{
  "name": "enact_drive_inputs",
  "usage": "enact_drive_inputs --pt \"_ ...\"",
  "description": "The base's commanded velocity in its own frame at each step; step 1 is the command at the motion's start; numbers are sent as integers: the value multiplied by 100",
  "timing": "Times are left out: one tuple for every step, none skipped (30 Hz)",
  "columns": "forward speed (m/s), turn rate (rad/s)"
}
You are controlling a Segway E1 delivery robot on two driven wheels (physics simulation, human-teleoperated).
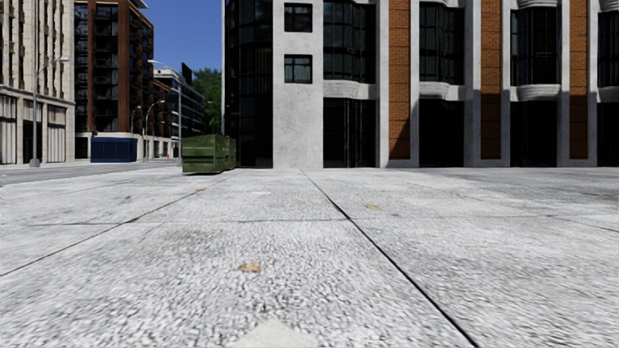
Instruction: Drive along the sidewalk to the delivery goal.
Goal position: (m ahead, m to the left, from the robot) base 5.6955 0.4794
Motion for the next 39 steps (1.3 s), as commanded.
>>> enact_drive_inputs --pt "181 37" --pt "181 37" --pt "181 37" --pt "180 37" --pt "179 37" --pt "179 37" --pt "179 37" --pt "178 37" --pt "177 37" --pt "176 37" --pt "176 37" --pt "174 35" --pt "171 0" --pt "170 0" --pt "166 0" --pt "166 0" --pt "164 0" --pt "163 0" --pt "161 0" --pt "161 0" --pt "160 0" --pt "160 0" --pt "200 0" --pt "200 0" --pt "200 0" --pt "200 0" --pt "200 0" --pt "200 0" --pt "200 0" --pt "200 0" --pt "200 0" --pt "200 0" --pt "200 0" --pt "200 0" --pt "200 0" --pt "200 0" --pt "200 0" --pt "200 0" --pt "200 0"
